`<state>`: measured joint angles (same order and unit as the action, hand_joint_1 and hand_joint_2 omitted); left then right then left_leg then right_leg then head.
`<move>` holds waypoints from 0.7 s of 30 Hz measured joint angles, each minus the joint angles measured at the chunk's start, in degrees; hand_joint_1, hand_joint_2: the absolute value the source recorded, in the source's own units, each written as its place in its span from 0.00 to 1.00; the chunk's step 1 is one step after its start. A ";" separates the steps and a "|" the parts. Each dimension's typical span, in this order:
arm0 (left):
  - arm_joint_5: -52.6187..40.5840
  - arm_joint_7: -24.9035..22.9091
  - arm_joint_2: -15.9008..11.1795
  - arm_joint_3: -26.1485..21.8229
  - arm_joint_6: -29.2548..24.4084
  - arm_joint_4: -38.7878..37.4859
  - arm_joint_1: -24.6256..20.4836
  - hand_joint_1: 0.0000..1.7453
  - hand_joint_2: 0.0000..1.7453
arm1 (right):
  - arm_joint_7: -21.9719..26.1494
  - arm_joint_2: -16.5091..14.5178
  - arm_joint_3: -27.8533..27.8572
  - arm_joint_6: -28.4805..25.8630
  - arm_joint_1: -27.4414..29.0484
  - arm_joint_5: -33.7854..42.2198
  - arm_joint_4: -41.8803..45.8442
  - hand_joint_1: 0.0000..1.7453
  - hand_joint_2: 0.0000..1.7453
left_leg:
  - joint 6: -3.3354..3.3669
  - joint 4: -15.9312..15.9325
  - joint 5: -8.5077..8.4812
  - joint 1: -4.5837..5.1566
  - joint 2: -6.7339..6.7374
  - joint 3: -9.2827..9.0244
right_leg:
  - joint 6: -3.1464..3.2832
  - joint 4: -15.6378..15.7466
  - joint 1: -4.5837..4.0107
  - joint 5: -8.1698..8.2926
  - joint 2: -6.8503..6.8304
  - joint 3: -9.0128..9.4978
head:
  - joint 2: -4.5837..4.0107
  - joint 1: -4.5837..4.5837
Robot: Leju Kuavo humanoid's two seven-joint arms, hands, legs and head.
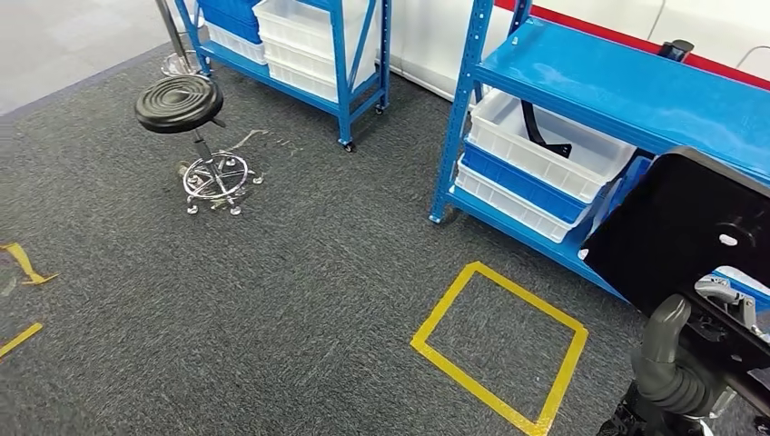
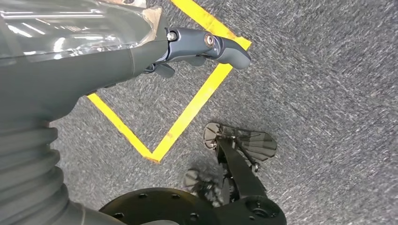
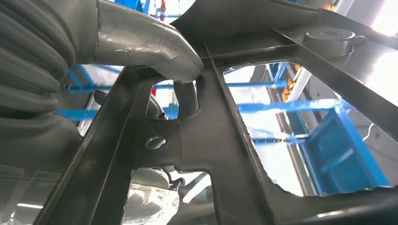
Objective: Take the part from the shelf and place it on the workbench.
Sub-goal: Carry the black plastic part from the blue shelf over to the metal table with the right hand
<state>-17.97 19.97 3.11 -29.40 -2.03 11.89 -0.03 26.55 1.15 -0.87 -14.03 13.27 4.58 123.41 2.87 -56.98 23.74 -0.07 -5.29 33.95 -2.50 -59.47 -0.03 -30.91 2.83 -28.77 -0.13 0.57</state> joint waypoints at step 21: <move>-0.60 -10.12 -0.43 0.00 2.89 -0.81 0.24 0.00 1.00 | 2.45 1.66 -0.61 -0.05 4.47 -1.56 1.91 1.00 1.00 | -2.67 -2.37 3.30 -2.14 7.07 -0.51 | -1.81 3.01 1.93 0.78 -8.53 2.04 | 0.00 -0.45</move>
<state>-18.57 9.85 2.68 -29.40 0.86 11.08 0.20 29.00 2.81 -1.48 -14.08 17.74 3.02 125.32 0.20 -59.34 27.05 -2.21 1.78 33.44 -4.31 -56.46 1.90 -30.12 -5.70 -26.72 -0.13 0.13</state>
